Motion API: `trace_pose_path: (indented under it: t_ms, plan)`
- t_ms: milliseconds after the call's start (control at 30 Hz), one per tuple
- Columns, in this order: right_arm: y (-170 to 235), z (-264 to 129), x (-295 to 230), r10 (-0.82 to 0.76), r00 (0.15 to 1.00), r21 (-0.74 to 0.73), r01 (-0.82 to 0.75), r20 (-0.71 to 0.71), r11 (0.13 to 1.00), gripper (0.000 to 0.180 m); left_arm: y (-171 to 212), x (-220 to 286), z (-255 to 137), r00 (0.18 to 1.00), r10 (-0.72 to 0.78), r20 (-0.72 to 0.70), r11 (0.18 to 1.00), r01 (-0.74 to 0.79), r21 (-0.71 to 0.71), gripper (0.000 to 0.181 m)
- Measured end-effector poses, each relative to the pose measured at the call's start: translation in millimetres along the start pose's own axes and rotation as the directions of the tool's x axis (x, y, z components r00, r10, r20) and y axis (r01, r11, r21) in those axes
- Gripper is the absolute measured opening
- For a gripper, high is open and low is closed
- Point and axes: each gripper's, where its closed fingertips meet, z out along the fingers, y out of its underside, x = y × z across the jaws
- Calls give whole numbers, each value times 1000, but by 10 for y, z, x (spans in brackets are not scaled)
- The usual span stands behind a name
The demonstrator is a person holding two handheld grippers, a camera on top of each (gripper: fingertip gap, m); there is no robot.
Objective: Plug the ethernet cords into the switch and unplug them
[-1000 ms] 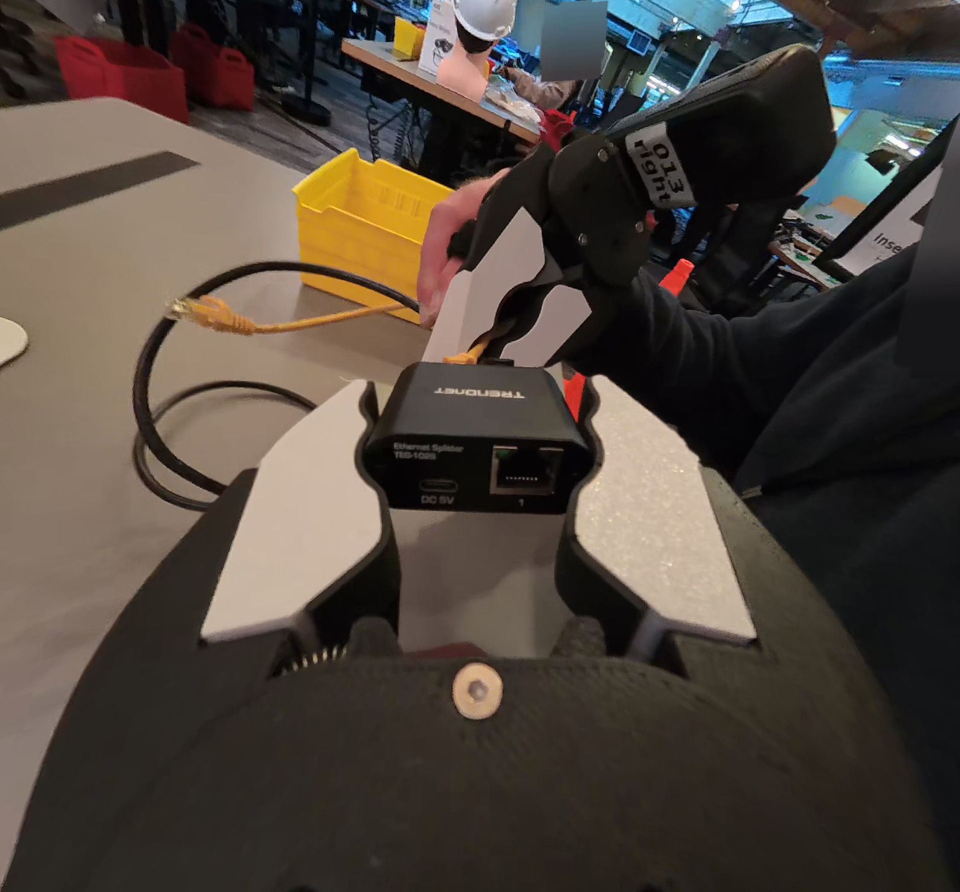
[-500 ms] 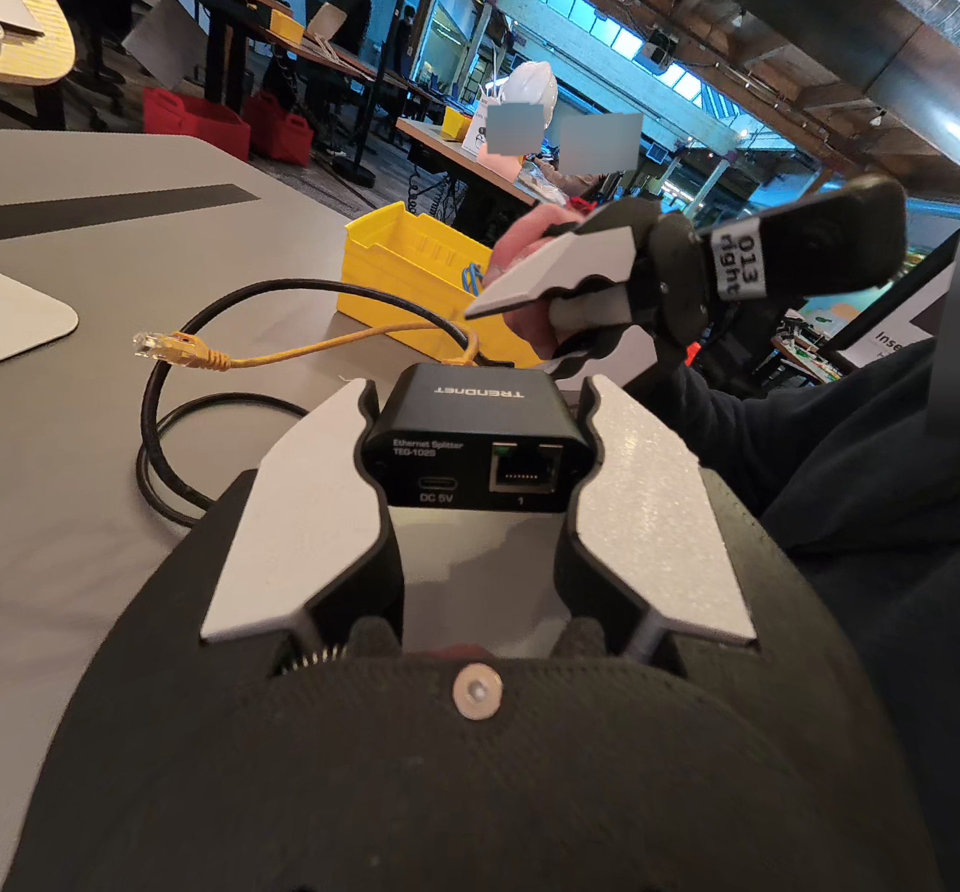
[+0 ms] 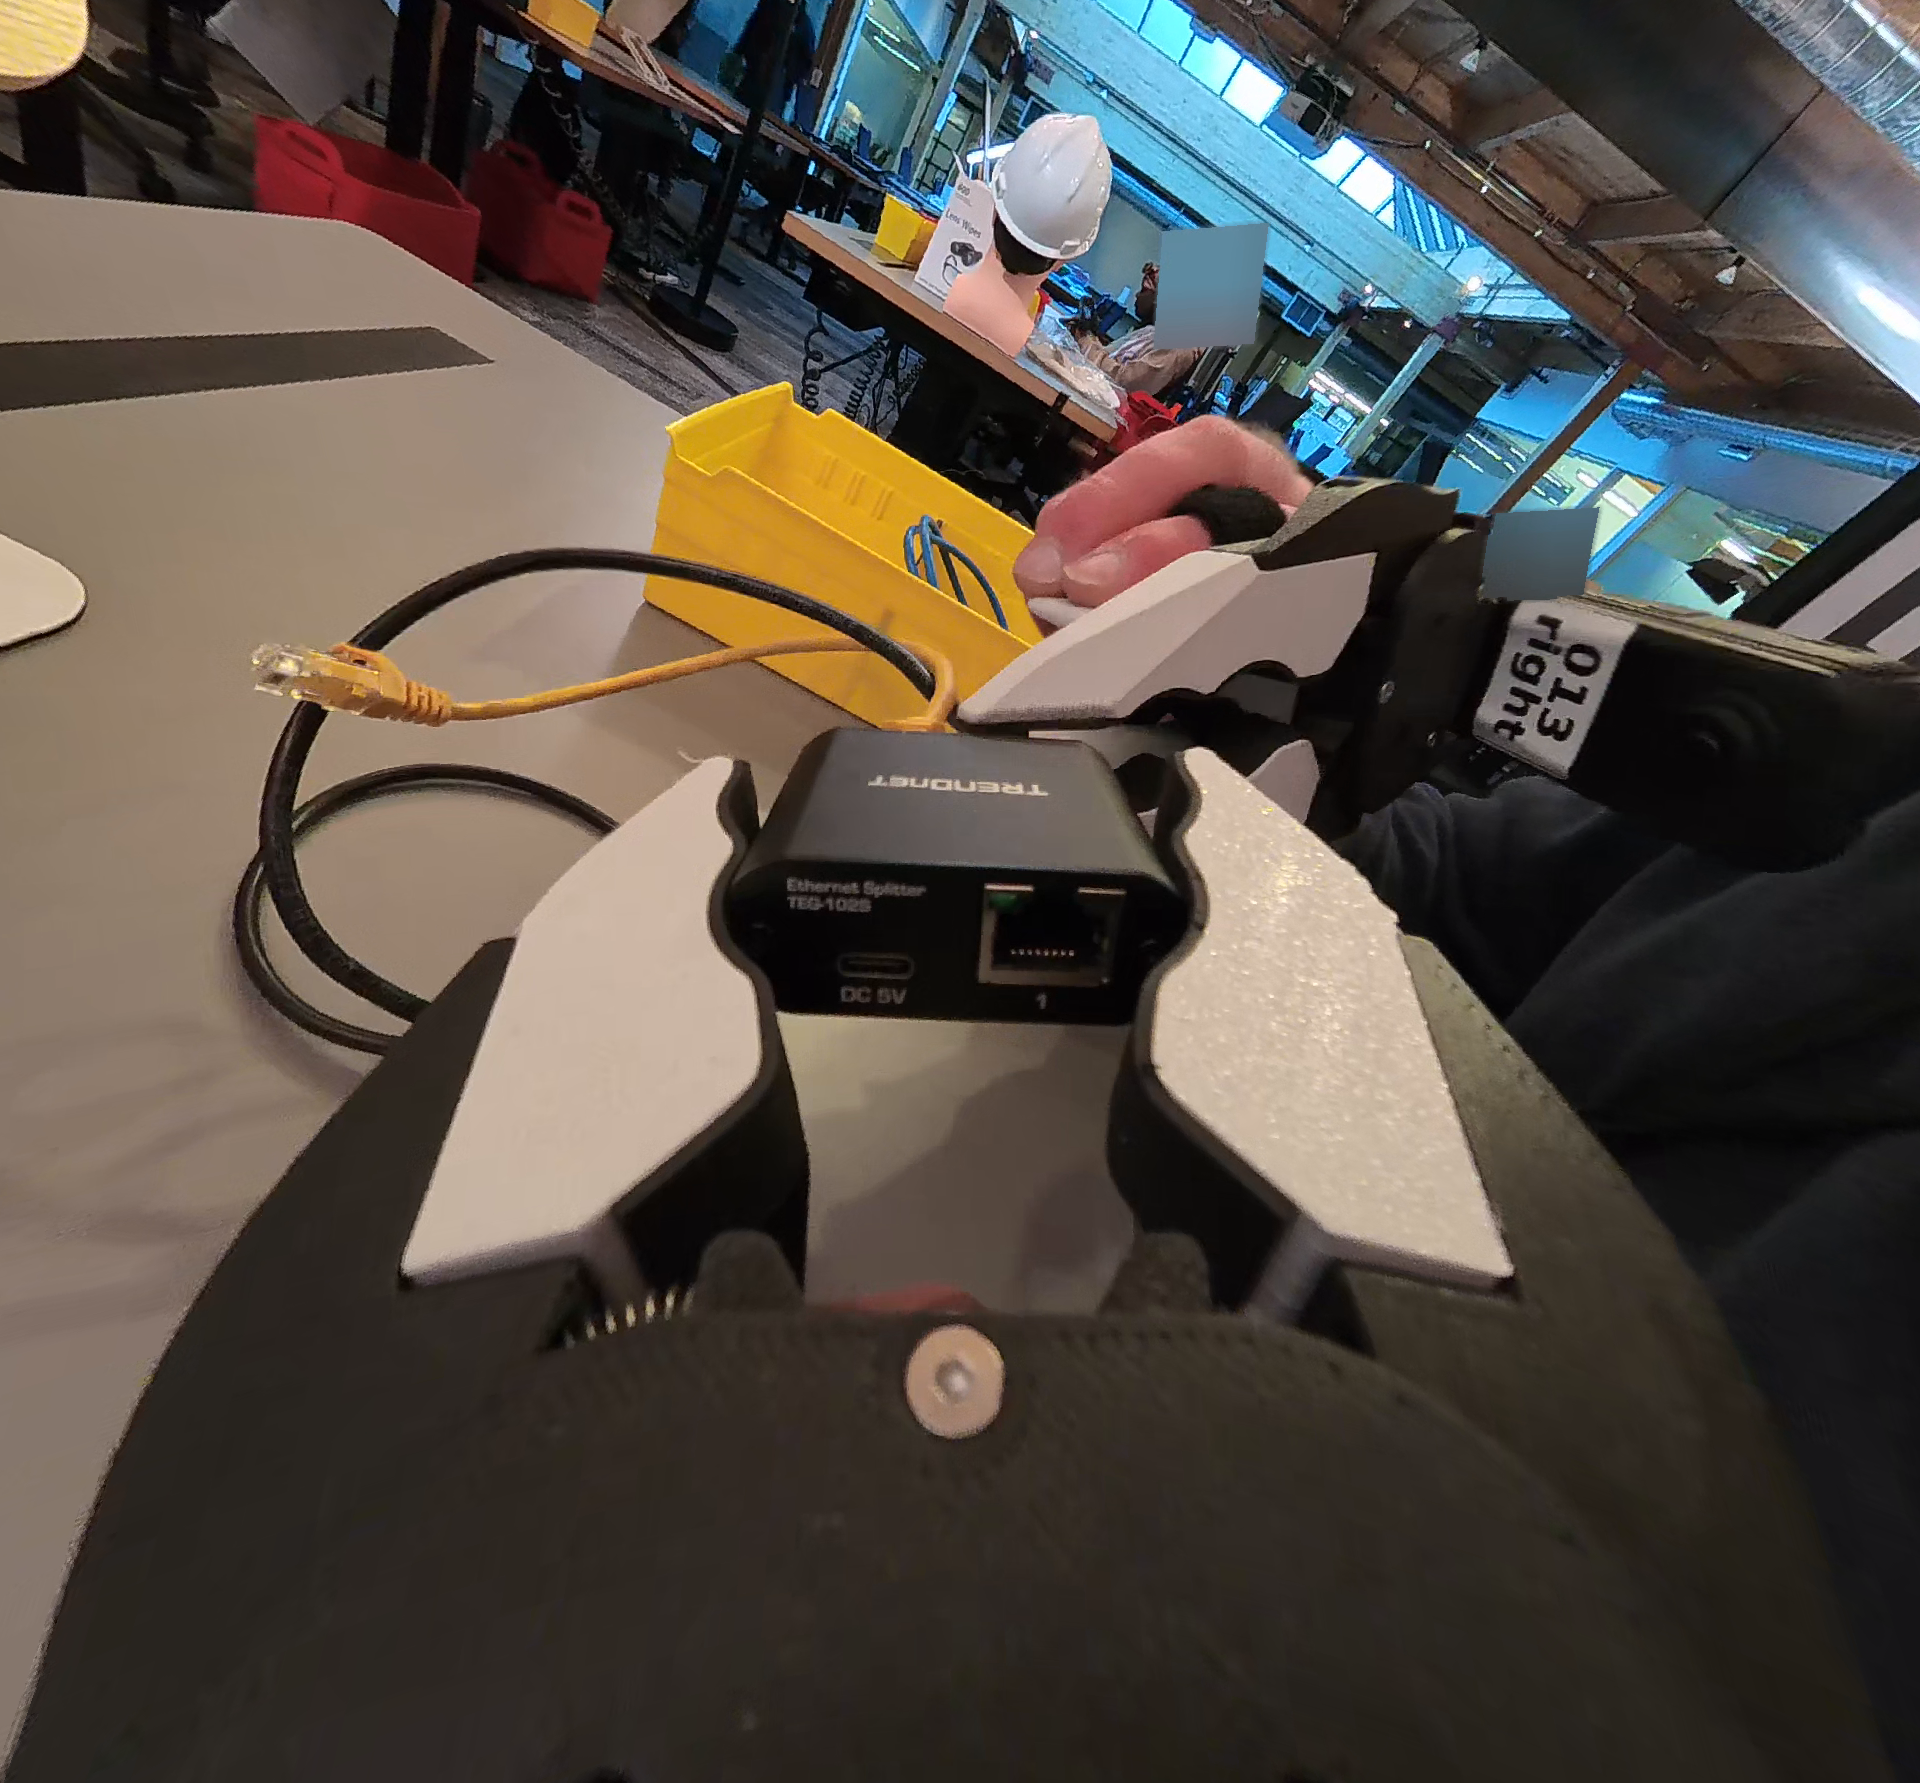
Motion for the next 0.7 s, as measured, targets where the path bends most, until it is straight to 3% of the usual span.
trace_pose_path:
  t_ms: [400, 633, 700]
  plan:
    - [42, 19, -127, -104, 981, -61, 116, 162, 991, 10, 48, -40, 21, 999, -47, 3, 999, 47, -15, 73]
    - [17, -33, -43, -11, 994, -51, 16, 109, 999, 9, -14, 18, 29, 999, -29, -20, 999, 29, -17, 73]
    - [113, -105, -28, 21, 994, -74, -13, 103, 997, 9, -135, -50, -74, 999, -37, 11, 998, 37, 49, 74]
